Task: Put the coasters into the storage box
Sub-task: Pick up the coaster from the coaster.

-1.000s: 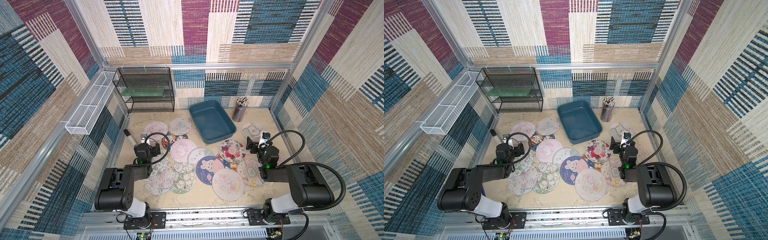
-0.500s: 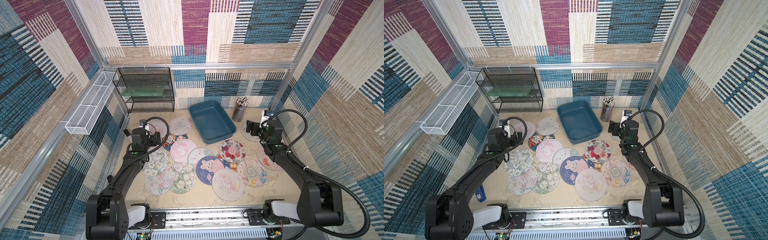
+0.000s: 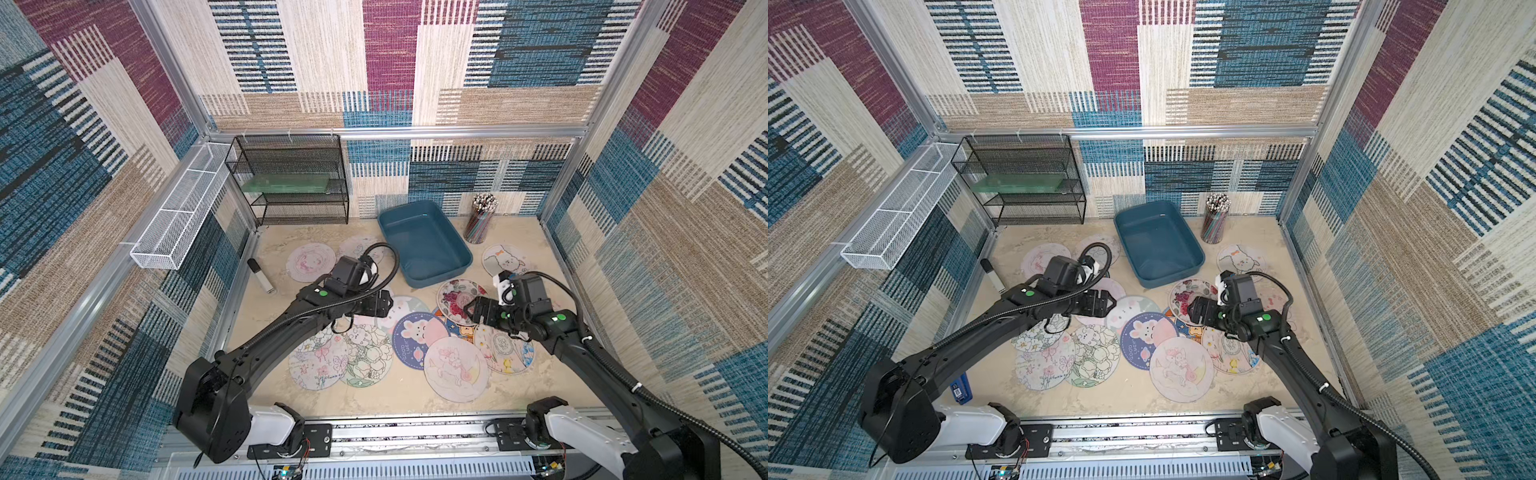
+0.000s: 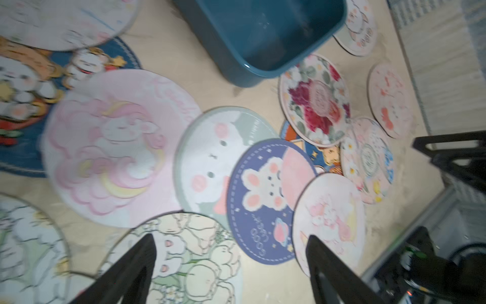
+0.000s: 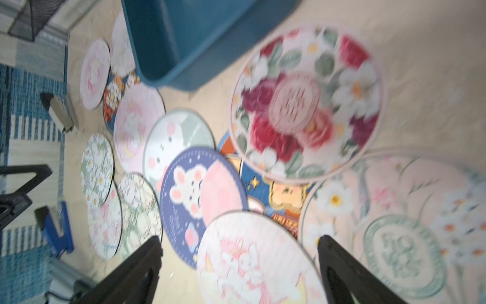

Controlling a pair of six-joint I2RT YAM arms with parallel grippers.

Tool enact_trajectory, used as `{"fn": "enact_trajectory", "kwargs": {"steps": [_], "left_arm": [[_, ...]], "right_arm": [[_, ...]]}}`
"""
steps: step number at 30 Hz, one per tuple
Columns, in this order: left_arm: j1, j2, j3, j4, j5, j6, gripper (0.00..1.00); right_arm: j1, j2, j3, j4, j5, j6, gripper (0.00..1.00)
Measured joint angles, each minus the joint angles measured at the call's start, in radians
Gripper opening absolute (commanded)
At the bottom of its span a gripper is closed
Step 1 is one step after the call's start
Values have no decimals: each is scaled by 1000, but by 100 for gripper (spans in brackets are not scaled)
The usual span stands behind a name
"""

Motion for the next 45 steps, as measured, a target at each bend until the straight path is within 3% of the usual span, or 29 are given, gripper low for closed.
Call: {"fn": "enact_trajectory", "kwargs": {"steps": [4,8,22,28,38,45], "left_arm": [[-106,84,35,-11,55,-73,84],[-196,161,50,-10,118,-117,81],[-323,306,76,7,201,-158,75],[-343,327,44,42,188,-179,72],[-354,412,68,83,152,-193,67],[-355,468,129,56,114,-193,57]], "right_arm": [[90,-26,-41,-70,-6,119,95],[109,-50,-96,-102,-7,193,95],[120,-205,-271,-185,3,305,97],[129,-251,-333,-195,21,337,100],[150,-280,-371,-139,26,368,94],[165,-266,-372,-116,35,368,92]]}}
